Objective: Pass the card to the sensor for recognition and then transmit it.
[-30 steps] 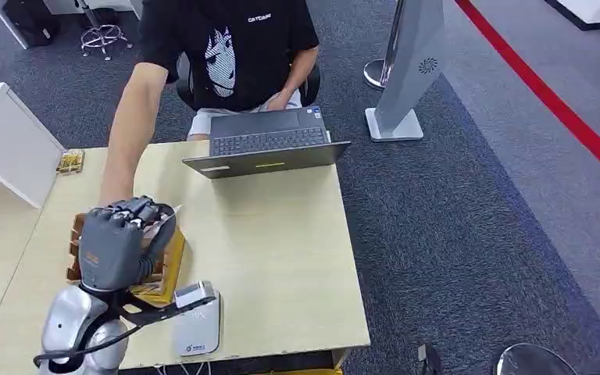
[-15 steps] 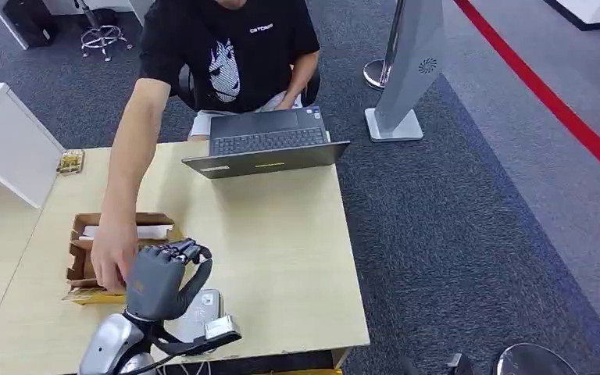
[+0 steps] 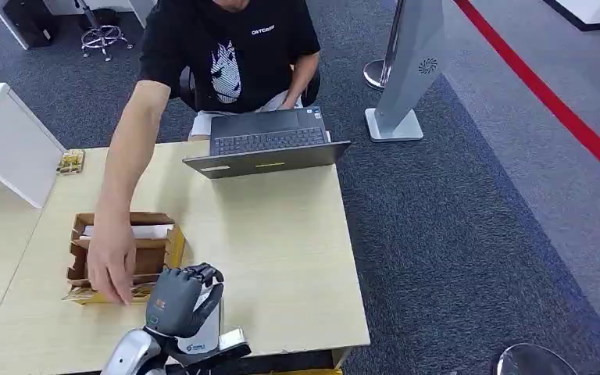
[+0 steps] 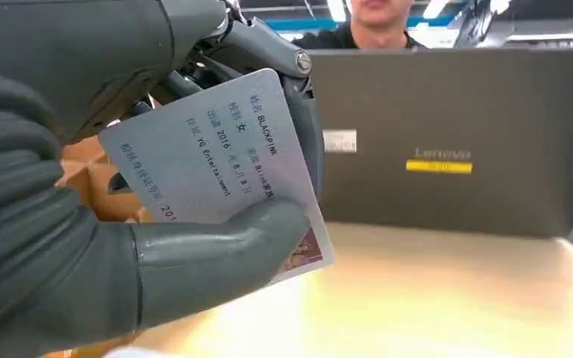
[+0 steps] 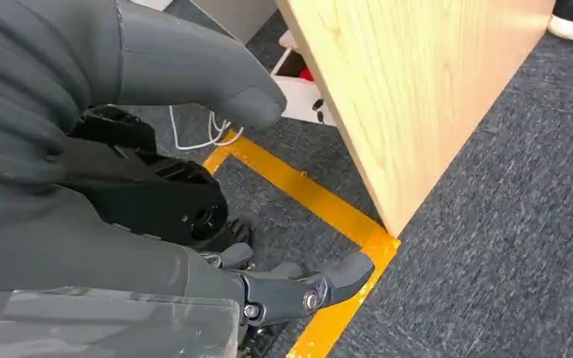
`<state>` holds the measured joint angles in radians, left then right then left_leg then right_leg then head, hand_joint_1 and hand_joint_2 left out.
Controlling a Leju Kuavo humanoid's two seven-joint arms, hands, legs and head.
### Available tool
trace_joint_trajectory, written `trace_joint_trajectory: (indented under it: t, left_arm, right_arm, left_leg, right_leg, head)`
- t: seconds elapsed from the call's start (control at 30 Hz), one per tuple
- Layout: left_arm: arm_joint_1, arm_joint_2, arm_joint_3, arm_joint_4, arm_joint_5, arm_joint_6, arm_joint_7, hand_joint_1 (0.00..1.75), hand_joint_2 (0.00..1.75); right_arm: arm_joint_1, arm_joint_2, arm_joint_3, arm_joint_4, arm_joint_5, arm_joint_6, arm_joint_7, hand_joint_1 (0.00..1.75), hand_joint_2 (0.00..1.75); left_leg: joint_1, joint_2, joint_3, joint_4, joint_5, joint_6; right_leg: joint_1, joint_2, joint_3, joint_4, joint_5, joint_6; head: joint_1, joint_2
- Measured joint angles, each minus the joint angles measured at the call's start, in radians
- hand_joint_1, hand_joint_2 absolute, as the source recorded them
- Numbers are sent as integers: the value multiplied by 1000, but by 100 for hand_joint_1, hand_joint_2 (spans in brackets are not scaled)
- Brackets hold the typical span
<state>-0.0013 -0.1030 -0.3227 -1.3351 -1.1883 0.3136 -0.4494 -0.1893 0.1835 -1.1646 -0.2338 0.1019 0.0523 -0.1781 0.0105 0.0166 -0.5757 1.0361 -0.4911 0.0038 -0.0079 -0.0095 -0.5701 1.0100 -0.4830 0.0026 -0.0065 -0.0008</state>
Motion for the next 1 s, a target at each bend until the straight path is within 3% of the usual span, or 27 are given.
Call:
trace_joint_trajectory:
  t: [0.37,0.8,1.0]
  left_arm:
    - [0,-3,-12,102,-5,-7,15,175,175]
    - [-3,2,-29,141,-7,-6,23,175,175]
    - [-38,2,-31,137,-43,44,43,175,175]
  right_arm:
    - [-4,0,0,1,17,-18,14,0,175]
    - [-4,0,0,1,24,-21,48,0,175]
    - [-5,-2,0,0,35,-21,53,0,175]
  left_leg:
    - [0,0,0,0,0,0]
    - [0,0,0,0,0,0]
    - [0,0,0,0,0,0]
  right_leg:
    - [0,0,0,0,0,0]
    - [0,0,0,0,0,0]
    - [0,0,0,0,0,0]
  head:
    - [0,0]
    - [0,0]
    - [0,0]
